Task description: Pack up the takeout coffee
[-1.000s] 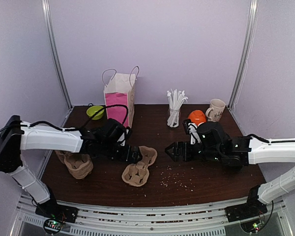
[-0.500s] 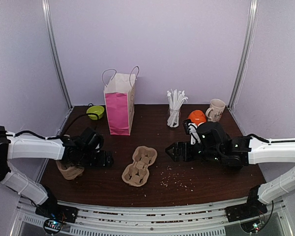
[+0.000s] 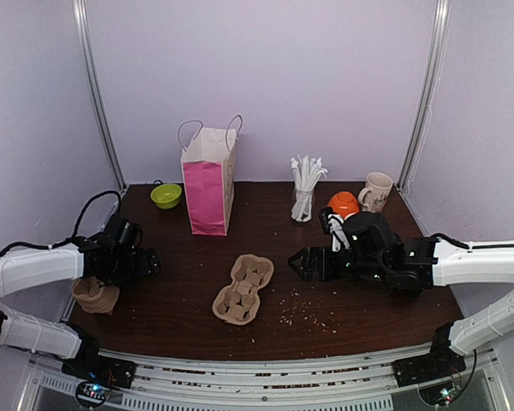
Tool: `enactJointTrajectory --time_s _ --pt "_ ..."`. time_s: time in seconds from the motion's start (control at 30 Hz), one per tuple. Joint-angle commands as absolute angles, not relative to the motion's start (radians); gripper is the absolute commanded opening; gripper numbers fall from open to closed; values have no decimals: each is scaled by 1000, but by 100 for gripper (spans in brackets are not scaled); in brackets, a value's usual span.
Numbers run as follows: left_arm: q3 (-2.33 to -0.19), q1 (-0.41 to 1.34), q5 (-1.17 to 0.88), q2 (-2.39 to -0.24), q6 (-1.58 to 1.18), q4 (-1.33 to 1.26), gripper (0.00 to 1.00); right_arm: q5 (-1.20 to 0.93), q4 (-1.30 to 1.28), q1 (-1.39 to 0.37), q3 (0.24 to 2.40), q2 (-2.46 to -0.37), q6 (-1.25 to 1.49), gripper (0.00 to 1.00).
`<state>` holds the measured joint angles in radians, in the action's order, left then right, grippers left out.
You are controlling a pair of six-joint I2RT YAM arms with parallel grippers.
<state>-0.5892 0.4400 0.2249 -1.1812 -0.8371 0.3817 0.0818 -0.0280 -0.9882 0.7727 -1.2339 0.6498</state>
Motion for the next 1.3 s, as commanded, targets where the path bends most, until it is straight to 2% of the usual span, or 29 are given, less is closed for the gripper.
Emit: enactJointTrajectory --time_s 0.0,0.2,0.4,0.53,0.67,0.97,1.13,1.27 --pt "-600 402 254 -1153 -817 423 92 90 -24 -993 754 -1215 637 100" --pt "-728 436 146 -1093 -742 433 98 93 -25 -993 758 -1216 626 100" --pt "-954 506 200 -1102 -681 489 98 93 -24 -993 776 -1249 621 100" --pt "-1112 506 251 -1174 -592 466 98 94 -21 -993 788 -1265 621 100" --pt "-1321 484 284 -1335 -498 464 98 106 -27 -993 804 -1278 620 100" --pt "-1758 405 182 -1703 -447 547 83 141 -84 -989 877 -1295 598 100" --pt "-1921 386 141 -1841 -427 603 78 155 -123 -979 925 -1303 574 100" --pt "-1966 384 99 -1909 -423 618 75 153 -141 -966 961 -1308 559 100"
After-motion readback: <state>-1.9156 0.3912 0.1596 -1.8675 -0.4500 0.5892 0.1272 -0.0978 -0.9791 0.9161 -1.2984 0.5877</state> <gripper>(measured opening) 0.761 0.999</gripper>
